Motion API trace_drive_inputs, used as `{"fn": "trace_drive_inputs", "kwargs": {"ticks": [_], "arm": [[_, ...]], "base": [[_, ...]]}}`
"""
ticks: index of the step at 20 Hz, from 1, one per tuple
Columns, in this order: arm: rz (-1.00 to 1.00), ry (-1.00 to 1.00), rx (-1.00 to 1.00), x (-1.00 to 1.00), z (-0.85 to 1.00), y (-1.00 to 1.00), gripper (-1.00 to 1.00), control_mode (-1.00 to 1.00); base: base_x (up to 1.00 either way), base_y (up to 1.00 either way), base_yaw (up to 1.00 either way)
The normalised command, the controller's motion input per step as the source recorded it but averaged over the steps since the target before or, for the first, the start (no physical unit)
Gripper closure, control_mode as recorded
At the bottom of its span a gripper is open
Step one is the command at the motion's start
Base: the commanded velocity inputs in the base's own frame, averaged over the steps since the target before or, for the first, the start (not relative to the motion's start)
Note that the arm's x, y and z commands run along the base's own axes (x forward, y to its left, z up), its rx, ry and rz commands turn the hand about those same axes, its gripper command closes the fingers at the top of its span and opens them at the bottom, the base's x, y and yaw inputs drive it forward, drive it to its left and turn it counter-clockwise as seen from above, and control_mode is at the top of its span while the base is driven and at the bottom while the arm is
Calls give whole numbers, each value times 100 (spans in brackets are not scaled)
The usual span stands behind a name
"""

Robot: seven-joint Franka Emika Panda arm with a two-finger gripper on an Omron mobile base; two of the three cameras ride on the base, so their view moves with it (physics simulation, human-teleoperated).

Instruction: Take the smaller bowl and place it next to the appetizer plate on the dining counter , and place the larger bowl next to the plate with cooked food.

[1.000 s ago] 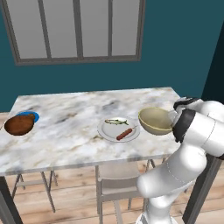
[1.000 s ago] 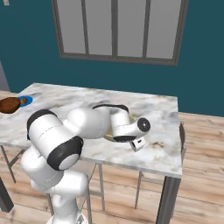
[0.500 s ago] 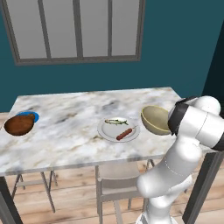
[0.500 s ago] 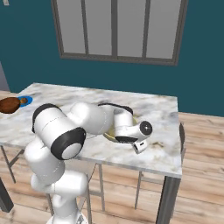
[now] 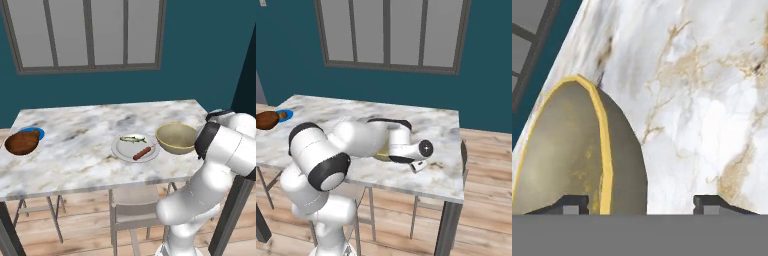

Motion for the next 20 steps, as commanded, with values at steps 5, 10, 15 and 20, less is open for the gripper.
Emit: {"fn": "trace_drive_inputs", "kwargs": {"ticks": [5,10,15,20], "arm": [[0,-13,-1,-8,60,0,-100,-100],[7,-22,-5,-44,92,2,-100,-100],[6,-12,-10,-51,86,29,-100,-100],[5,-6,-17,-30,99,39,-100,-100]], "base": [[0,0,0],[0,0,0],[0,0,0],[0,0,0]]}}
